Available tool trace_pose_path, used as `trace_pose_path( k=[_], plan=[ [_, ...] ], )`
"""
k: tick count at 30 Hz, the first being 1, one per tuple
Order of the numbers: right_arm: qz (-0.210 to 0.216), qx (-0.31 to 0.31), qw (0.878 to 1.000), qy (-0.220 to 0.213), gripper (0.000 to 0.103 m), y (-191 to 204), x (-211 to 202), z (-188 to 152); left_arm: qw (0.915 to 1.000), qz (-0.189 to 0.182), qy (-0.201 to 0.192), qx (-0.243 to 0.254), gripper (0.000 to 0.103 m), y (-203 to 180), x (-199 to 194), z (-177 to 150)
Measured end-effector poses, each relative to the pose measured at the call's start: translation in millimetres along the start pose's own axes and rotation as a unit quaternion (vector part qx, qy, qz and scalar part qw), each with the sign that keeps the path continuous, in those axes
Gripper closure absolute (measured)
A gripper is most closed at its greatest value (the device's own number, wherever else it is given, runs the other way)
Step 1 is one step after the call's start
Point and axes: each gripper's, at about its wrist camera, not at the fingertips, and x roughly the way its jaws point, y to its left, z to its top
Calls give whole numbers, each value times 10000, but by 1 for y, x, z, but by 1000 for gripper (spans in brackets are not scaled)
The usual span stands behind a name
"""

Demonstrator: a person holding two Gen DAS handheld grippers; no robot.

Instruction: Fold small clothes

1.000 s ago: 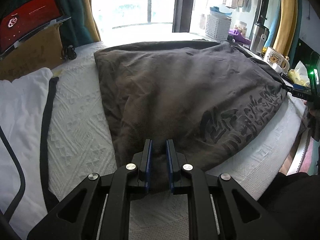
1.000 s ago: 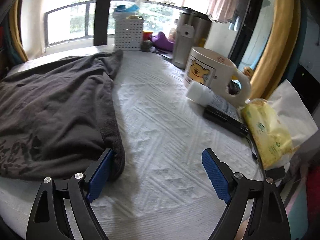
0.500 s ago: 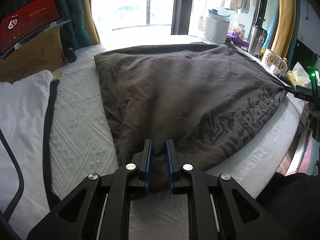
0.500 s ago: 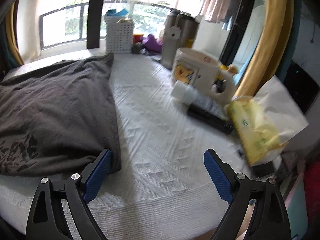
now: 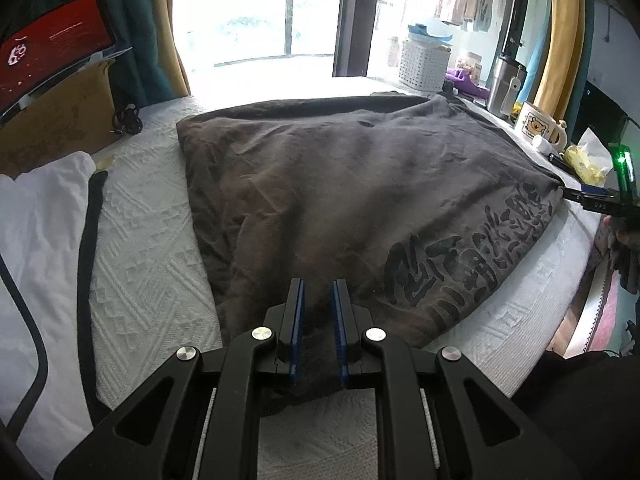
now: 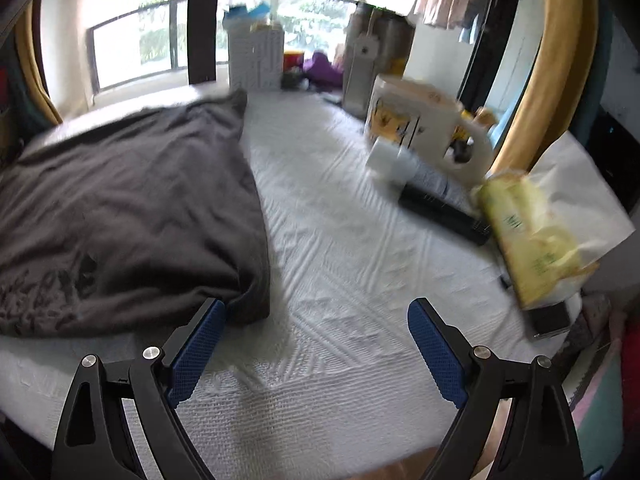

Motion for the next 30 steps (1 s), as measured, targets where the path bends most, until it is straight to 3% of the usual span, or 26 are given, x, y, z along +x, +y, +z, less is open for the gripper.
trace_pose_path(
  k=[3, 7, 9, 13, 19, 24, 28, 29, 30],
  plan=[
    [-72, -23, 10000, -51, 10, -2, 6, 2, 10000, 9, 32, -14, 90, 2, 2, -1],
    [-753, -152, 9970, -63, 10, -14, 10, 8, 9999, -6, 58, -120, 90, 8, 6, -1],
    [-795, 0, 9968, -66, 10, -23, 7, 11, 9999, -16, 36, -128, 90, 9, 5, 0],
    [-139, 430, 9990, -55, 10, -28, -3, 10, 9998, 5, -69, -174, 90, 13, 5, 7],
    [989, 656, 9927, 192, 10, 9, -13, 1, 9991, 95, -278, -294, 90, 22, 2, 21],
    [1379, 300, 9890, 431, 9, 42, -11, -5, 9984, 102, -382, -401, 90, 28, 2, 26],
    [1639, 495, 9841, 478, 9, 46, -9, 2, 9982, 108, -362, -461, 90, 34, 7, 25],
    [1774, 599, 9811, 494, 9, 45, -6, 6, 9982, 111, -359, -472, 85, 35, 8, 25],
    [1853, 653, 9793, 487, 9, 45, -5, 8, 9981, 119, -355, -491, 73, 36, 8, 25]
  ],
)
